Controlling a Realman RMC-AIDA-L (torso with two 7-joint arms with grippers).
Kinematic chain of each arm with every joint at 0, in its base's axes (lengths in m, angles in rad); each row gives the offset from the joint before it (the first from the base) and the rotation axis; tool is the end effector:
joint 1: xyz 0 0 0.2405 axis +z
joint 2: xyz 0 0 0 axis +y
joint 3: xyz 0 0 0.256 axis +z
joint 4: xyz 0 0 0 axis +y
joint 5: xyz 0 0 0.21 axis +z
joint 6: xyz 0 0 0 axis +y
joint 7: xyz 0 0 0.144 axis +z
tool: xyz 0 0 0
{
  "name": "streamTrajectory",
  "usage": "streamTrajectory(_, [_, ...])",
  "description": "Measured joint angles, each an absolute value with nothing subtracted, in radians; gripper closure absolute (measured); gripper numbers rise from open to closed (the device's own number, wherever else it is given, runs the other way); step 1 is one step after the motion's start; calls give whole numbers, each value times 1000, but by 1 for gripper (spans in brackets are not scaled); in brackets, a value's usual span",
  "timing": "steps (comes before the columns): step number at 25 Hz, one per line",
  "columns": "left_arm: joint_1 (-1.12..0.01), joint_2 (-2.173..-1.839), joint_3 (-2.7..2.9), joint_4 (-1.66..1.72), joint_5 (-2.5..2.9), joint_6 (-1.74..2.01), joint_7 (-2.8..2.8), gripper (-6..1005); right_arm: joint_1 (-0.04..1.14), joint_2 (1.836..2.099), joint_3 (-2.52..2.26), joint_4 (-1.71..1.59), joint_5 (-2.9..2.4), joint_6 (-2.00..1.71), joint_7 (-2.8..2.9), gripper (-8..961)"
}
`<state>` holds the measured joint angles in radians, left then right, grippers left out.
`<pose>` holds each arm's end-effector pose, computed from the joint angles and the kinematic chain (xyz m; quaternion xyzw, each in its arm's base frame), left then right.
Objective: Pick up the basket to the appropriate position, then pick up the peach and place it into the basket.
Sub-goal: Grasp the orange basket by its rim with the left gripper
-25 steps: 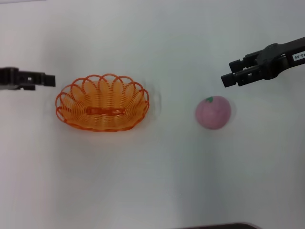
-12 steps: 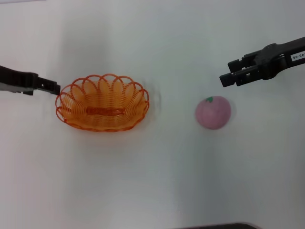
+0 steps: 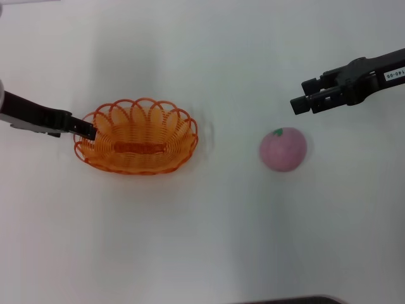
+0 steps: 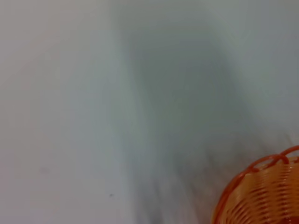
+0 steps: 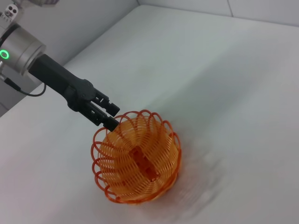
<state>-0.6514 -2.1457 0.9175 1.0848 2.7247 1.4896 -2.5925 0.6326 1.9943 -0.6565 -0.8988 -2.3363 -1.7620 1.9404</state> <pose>-0.2466 0.3669 0.0119 -0.8164 -0.5363 0.0881 0.1952 0.2518 0.3467 0.0595 -0.9277 0.3578 0.0858 0.0632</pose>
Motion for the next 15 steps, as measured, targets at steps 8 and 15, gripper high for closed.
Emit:
streamTrajectory(8, [-654,-2159,936,1071,2726,1470,-2592,277,630,1994,-657,-898,-2336,-1761,1937,208])
streamTrajectory(15, [-653,-2159,940,1059,2722,1459,-2588,566,630,1994,-655,-897,-2336,-1760,1937,208])
